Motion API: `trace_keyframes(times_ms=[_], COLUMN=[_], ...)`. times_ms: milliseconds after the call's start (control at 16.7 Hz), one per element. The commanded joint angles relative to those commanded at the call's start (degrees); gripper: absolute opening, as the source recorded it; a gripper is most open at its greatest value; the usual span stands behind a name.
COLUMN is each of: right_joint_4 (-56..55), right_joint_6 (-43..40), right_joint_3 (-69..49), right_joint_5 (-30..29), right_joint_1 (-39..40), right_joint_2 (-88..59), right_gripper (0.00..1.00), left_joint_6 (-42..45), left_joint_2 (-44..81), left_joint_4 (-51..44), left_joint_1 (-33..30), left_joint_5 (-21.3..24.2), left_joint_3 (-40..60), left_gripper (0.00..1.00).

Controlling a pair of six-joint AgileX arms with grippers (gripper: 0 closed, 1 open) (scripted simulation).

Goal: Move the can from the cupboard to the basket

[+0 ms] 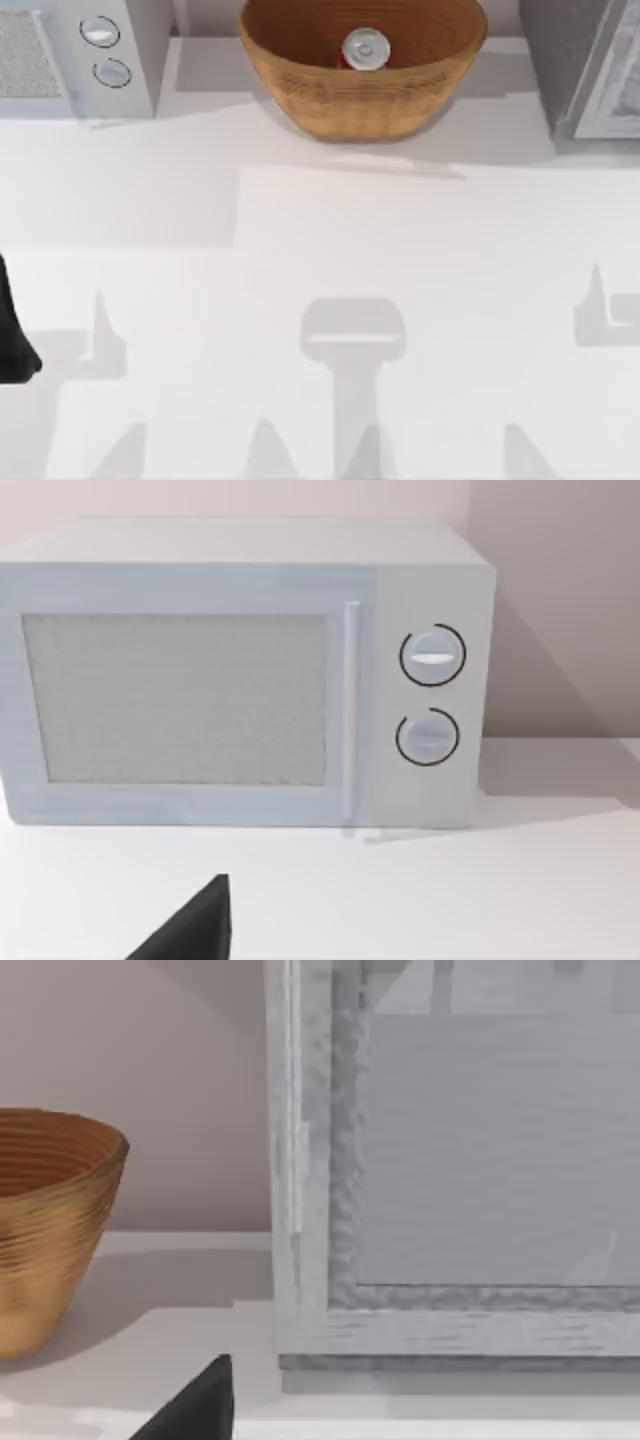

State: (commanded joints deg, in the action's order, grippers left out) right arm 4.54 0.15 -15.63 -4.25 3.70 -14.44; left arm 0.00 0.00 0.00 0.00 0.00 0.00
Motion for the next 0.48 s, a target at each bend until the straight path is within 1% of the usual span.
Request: trace_keyframes(times_ms=[120,240,480], right_joint_4=[-2.0,-3.5,-4.5], right_joint_6=[-0.1,-0.1,-0.1], right_joint_3=[7.5,12.6,15.6], right_joint_5=[1.9,3.3,4.2], right_joint_1=[-1.6,-2.9,-3.7], right_joint_2=[6.7,11.5,14.4], right_gripper=[1.0,1.0,1.0], left_joint_6=[0.0,0.0,0.0], left_joint_2=[0.0,0.0,0.0], left_joint_4=[0.0,0.0,0.0], left_joint_1=[0.0,0.0,0.0], left_joint_5=[0.0,0.0,0.0], left_joint_3=[0.0,0.0,0.0], left_gripper=[1.0,1.0,1.0])
